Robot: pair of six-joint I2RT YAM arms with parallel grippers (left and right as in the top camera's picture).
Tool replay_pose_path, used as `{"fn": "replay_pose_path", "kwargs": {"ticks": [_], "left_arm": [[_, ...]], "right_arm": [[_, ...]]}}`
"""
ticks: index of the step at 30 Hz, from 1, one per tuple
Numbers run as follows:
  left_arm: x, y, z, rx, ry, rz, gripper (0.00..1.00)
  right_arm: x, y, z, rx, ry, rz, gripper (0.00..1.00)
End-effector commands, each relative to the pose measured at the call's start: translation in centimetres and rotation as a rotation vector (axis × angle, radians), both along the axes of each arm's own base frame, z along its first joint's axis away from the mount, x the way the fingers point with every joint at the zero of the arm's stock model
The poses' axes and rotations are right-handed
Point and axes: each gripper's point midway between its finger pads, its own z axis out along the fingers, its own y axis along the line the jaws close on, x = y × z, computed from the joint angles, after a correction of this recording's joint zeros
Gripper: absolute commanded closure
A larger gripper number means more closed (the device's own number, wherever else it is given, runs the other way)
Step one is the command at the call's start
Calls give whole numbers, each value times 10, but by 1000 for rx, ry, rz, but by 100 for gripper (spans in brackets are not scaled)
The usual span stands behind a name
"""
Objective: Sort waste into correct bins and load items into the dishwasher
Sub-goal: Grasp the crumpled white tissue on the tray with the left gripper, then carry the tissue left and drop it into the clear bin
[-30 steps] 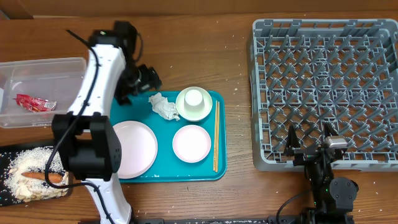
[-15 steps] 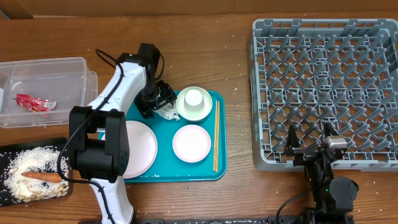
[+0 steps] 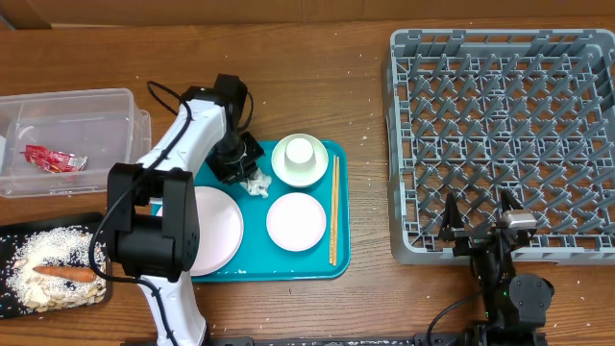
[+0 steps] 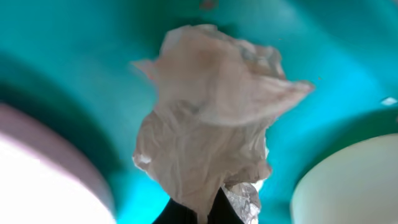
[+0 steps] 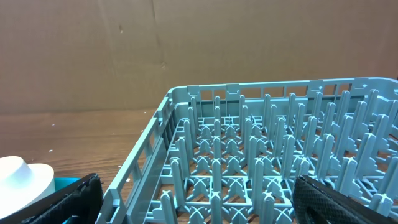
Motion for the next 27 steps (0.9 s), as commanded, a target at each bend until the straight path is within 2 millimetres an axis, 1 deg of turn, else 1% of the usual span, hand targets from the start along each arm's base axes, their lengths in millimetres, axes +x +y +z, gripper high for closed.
{"fn": "replay_pose_path", "kwargs": {"ticks": [1, 2, 4, 6, 7, 10, 11, 12, 14, 16, 17, 19, 21, 22, 23, 24, 25, 26, 27], "left_arm": [[27, 12, 39, 10, -96, -21, 96], [31, 18, 50, 24, -111, -23, 96], [43, 36, 78, 89, -152, -5, 96], [57, 61, 111, 176, -218, 25, 96], [66, 79, 132, 228, -266, 54, 96], [80, 121, 175, 323, -370, 134, 96], [83, 135, 187, 349, -400, 163, 96], [86, 153, 200, 383, -434, 203, 96], [87, 188, 218, 445, -480, 278, 96], [86, 221, 225, 498, -504, 344, 92], [83, 238, 226, 522, -504, 372, 91], [78, 264, 221, 541, -490, 409, 91], [68, 288, 215, 552, -460, 457, 90], [64, 296, 211, 552, -448, 474, 87], [59, 305, 207, 551, -433, 497, 74], [51, 316, 200, 543, -409, 524, 43], [49, 319, 198, 537, -402, 530, 26], [44, 322, 193, 517, -386, 540, 0], [41, 323, 189, 497, -375, 538, 0]], "right_arm": [[0, -1, -2, 4, -3, -6, 0], [0, -1, -2, 4, -3, -6, 0], [0, -1, -2, 4, -3, -6, 0], [0, -1, -2, 4, -3, -6, 0], [0, -1, -2, 4, -3, -6, 0], [0, -1, -2, 4, -3, -6, 0], [0, -1, -2, 4, -3, -6, 0], [0, -1, -2, 4, -3, -6, 0], [0, -1, -2, 4, -3, -6, 0], [0, -1, -2, 4, -3, -6, 0], [0, -1, -2, 4, -3, -6, 0], [0, -1, -2, 4, -3, -6, 0], [0, -1, -2, 4, -3, -6, 0], [0, -1, -2, 4, -3, -6, 0], [0, -1, -2, 4, -3, -6, 0], [0, -1, -2, 4, -3, -6, 0], [0, -1, -2, 4, -3, -6, 0], [0, -1, -2, 4, -3, -6, 0], [0, -1, -2, 4, -3, -6, 0]]}}
